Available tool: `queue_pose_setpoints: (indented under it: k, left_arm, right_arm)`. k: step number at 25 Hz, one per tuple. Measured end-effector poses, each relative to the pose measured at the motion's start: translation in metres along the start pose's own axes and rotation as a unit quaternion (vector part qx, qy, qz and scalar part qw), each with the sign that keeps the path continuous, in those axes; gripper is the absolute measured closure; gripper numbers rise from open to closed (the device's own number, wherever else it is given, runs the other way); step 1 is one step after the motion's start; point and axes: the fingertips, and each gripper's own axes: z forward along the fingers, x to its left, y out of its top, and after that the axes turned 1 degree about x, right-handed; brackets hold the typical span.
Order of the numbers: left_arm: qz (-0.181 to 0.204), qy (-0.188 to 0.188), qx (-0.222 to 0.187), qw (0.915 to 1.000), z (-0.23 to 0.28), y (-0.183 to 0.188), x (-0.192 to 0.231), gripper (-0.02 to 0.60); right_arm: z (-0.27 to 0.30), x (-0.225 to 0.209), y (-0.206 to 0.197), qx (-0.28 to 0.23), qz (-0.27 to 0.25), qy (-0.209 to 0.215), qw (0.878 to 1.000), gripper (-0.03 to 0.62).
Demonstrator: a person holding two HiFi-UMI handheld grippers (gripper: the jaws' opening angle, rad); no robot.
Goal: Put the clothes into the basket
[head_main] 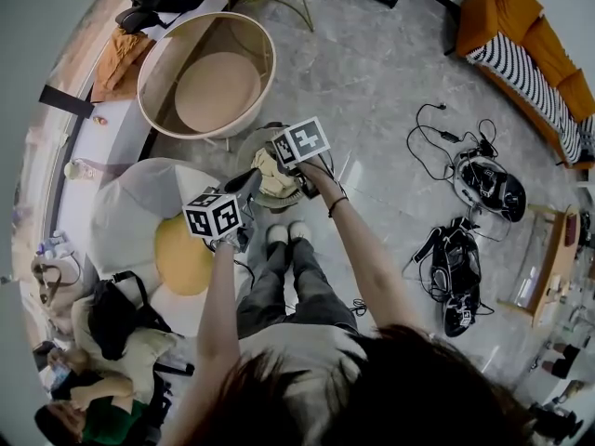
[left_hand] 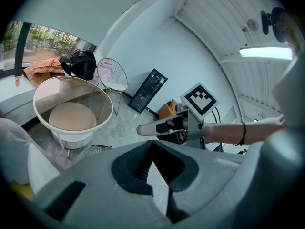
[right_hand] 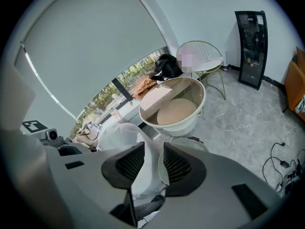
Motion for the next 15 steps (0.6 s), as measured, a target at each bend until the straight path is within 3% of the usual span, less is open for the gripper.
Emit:
queue_pose_setpoints:
  k: [5,15]
  left_arm:
    - [0.001,0.000,-0.008,1.0000,-0.002,0.004,-0.002,0.571]
    - [0.004,0.002,-0.047,0.9989,-0.016,0.019,-0.014,0.571]
  right_arm:
    - [-0.006,0.004,0.000,-0.010,0.014,0.009,1.000,0.506]
    - [-0.041,0.027,0.005,-0.088,0.047,0.031,0.995,0.564]
